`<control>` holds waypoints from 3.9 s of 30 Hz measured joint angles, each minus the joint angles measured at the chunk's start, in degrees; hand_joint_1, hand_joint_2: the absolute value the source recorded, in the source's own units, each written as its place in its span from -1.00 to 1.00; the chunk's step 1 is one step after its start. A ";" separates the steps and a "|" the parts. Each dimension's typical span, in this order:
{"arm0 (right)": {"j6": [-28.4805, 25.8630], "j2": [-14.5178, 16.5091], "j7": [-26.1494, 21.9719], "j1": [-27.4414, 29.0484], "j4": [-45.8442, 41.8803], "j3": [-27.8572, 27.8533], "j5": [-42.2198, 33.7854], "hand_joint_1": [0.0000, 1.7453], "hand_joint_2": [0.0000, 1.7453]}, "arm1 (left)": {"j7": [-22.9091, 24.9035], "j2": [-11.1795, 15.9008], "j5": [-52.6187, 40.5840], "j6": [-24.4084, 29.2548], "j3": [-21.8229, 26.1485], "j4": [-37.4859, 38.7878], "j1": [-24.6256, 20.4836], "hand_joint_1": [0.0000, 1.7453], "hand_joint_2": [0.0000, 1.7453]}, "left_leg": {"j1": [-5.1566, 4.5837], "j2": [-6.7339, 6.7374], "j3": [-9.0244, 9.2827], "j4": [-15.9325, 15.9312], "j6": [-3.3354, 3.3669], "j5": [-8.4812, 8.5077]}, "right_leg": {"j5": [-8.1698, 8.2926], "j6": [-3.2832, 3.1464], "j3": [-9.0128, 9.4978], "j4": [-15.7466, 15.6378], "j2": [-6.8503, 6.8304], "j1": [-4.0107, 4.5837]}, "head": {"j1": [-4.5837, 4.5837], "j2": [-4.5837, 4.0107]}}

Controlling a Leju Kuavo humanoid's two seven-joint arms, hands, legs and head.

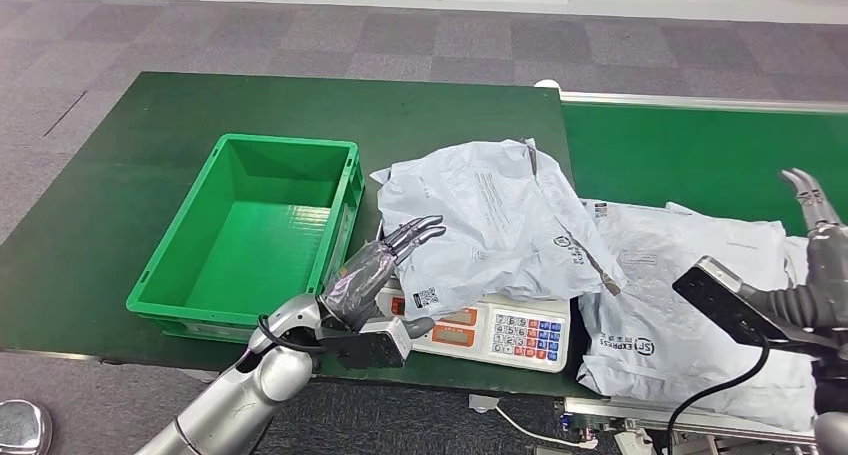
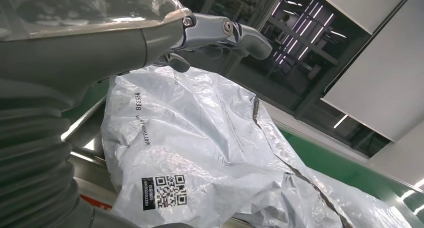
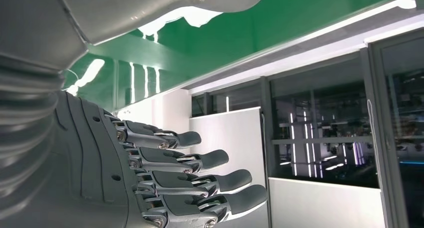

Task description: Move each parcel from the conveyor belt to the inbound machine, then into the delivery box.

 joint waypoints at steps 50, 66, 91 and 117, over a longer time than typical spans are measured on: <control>-0.66 3.47 -2.08 -7.66 9.39 4.15 1.58 -1.00 1.00 | 1.87 1.36 -2.34 0.02 0.04 -3.14 5.26 -1.00 1.00 | 0.00 -0.07 -0.04 0.00 0.00 0.00 | 0.00 0.00 0.02 0.00 -0.07 0.00 | 0.00 0.00; -1.02 4.05 -1.85 -11.53 12.96 6.50 1.98 -1.00 1.00 | 2.14 1.67 -3.05 -0.07 0.07 -3.69 6.08 -1.00 1.00 | 0.01 -0.09 -0.04 -0.01 -0.01 0.03 | 0.00 0.00 0.01 0.01 -0.10 0.00 | 0.00 0.00; -2.15 5.27 -1.68 -11.94 14.33 6.75 2.55 -1.00 1.00 | 2.14 1.72 -3.23 -0.37 0.17 -3.64 5.59 -1.00 1.00 | 0.01 -0.09 -0.05 -0.01 -0.01 0.02 | 0.00 0.00 0.00 0.01 -0.09 0.00 | 0.00 0.00; -2.11 4.48 -2.49 -7.79 13.41 6.55 1.47 -1.00 1.00 | 1.93 1.63 -3.98 -0.90 0.17 -3.39 5.86 -1.00 1.00 | 0.00 -0.06 -0.05 -0.01 -0.02 0.02 | -0.01 0.00 -0.02 0.01 -0.07 0.00 | 0.00 0.00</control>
